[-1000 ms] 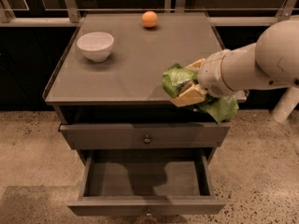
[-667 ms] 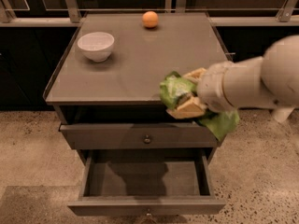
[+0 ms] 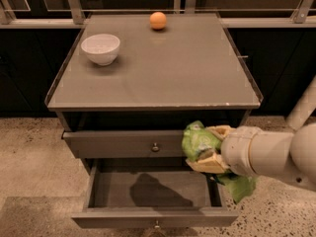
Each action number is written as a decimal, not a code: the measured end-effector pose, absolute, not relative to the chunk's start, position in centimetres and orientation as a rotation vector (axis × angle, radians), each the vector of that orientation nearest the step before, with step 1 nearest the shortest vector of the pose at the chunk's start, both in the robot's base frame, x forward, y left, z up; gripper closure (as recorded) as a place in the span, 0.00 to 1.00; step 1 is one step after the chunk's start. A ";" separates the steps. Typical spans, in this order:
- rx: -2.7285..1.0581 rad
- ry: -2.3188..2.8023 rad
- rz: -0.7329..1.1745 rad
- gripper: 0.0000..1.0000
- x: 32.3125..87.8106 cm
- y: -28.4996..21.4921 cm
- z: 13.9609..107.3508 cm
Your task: Place green rice chip bag into middle drawer
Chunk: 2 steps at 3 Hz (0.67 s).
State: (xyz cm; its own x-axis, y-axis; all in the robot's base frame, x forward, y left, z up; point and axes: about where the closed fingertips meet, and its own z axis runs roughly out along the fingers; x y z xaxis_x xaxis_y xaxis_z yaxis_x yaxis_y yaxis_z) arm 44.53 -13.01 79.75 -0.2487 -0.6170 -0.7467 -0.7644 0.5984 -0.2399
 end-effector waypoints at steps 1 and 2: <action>-1.013 2.002 0.272 1.00 46.2 -14.4 72.9; -1.013 2.002 0.272 1.00 46.2 -14.4 72.9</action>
Offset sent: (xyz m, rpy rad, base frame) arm 0.0103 -0.0111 -0.0535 0.0410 0.0328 -0.0354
